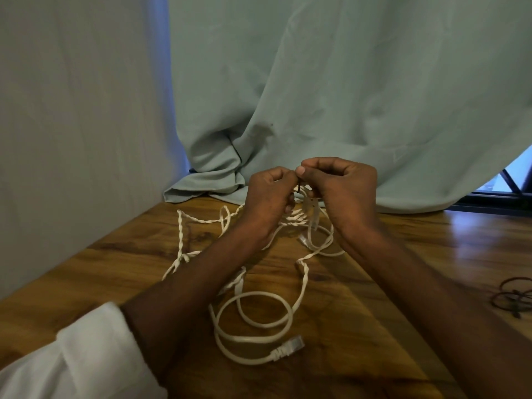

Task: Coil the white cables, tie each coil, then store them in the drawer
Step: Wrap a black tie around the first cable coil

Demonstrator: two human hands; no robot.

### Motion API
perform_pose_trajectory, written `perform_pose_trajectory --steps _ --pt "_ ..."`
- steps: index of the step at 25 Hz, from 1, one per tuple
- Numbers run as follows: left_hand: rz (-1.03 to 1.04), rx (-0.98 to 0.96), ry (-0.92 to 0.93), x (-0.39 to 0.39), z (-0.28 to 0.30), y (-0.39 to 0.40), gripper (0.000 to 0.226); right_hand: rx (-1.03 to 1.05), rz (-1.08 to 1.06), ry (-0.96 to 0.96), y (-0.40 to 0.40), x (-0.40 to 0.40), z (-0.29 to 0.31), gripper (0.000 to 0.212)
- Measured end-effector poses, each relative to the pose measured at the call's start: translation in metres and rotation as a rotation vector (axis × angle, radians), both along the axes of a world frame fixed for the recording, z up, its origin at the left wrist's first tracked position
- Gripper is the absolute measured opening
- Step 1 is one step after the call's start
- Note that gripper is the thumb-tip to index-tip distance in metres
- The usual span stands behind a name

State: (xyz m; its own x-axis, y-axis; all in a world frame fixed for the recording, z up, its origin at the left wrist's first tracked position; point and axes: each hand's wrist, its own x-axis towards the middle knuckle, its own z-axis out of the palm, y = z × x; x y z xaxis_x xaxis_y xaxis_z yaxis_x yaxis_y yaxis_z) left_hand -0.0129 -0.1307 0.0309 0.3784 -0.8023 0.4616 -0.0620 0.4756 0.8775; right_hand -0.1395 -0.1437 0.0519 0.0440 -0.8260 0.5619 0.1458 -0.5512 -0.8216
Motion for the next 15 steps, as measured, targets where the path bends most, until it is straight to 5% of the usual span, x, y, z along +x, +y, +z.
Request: perform_pose_trajectory --steps 10,15 --pt "-0.087 0.060 0.166 0.008 0.002 -0.003 0.012 -0.079 0.089 0.274 -0.006 -0.005 0.006 0.015" --pt "-0.110 0.081 0.153 0.013 0.003 -0.002 0.023 -0.088 0.132 0.270 -0.003 -0.011 0.008 0.007"
